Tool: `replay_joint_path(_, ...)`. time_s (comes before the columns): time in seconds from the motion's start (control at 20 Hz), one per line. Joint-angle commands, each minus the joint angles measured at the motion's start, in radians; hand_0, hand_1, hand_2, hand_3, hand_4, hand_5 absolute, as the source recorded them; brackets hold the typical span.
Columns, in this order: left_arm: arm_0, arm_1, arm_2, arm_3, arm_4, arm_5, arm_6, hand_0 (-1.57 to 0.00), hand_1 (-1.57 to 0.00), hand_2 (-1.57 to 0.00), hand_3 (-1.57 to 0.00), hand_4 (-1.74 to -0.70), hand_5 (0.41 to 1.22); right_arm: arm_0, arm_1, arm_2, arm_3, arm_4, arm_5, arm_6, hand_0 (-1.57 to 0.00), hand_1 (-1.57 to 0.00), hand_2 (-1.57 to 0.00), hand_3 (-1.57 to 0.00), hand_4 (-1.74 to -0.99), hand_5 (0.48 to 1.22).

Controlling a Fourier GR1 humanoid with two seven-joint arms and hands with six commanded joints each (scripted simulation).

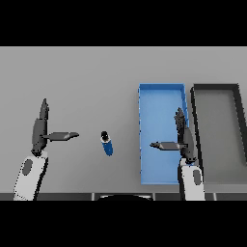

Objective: Pick up the blue pipe and place it into the blue bin.

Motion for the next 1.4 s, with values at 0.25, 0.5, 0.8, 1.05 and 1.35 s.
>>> replay_joint_path(0.25,0.016,0.002,-0.003,-0.009,-0.002,-0.002,-0.016,0.00,0.00,0.00,0.00,-0.97,0.594,0.010,0.006,0.009,-0.015,0.002,-0.002,-0.003,0.00,0.00,0.00,0.00,-1.210,0.594)
replay_joint_path(0.5,0.014,0.191,-0.065,0.002,0.002,-0.311,-0.119,0.00,0.00,0.00,0.00,-0.97,0.596,0.068,-0.140,0.125,-0.113,0.212,0.041,-0.077,0.00,0.00,0.00,0.00,-1.192,0.587)
replay_joint_path(0.8,0.069,0.240,-0.108,-0.098,0.023,-0.412,-0.167,0.00,0.00,0.00,0.00,-0.98,0.583,0.074,-0.164,0.115,-0.123,0.201,0.059,-0.055,0.00,0.00,0.00,0.00,-1.187,0.579)
replay_joint_path(1.05,0.111,0.269,-0.212,-0.227,-0.017,-0.461,-0.052,0.00,0.00,0.00,0.00,-1.02,0.512,0.054,-0.144,0.119,-0.122,0.189,0.057,-0.045,0.00,0.00,0.00,0.00,-1.225,0.580)
replay_joint_path(1.35,0.098,0.206,-0.338,-0.246,-0.106,-0.493,-0.001,0.00,0.00,0.00,0.00,-1.10,0.466,0.073,-0.149,0.123,-0.132,0.193,0.063,-0.051,0.00,0.00,0.00,0.00,-1.213,0.571)
